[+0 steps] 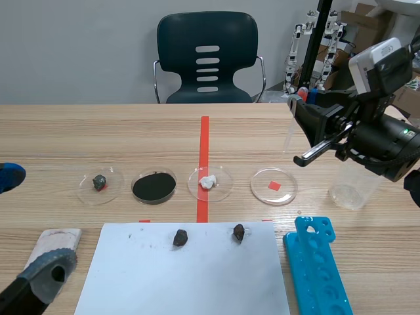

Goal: Draw acid from the petri dish

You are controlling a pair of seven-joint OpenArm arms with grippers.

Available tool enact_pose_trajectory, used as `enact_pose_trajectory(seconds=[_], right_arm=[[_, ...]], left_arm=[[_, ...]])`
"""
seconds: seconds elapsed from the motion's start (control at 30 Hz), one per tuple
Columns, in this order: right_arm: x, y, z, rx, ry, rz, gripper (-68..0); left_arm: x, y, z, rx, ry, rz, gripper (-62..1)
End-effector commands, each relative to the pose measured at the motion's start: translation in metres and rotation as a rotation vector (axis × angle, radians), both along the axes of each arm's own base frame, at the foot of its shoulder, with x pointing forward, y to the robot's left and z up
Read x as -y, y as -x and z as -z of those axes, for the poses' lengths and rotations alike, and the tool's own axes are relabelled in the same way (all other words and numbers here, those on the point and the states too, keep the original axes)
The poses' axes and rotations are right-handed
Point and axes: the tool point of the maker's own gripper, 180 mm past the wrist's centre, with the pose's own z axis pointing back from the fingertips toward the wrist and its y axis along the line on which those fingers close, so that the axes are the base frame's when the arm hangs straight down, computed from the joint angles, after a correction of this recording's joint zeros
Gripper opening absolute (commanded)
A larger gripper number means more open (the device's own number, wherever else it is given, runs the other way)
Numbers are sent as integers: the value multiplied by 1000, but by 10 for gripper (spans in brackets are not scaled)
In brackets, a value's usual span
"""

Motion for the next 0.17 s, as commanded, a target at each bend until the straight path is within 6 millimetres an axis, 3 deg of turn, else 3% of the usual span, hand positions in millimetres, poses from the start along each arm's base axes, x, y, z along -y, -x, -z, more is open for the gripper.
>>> enact_pose_trajectory(seconds=[0.0, 0.13], right_arm=[[3, -3, -13, 37, -9, -1, -588], [3, -3, -13, 37, -9, -1, -588]], left_arm=[[0, -1, -9, 23, 21, -4, 14], [0, -1, -9, 23, 21, -4, 14]])
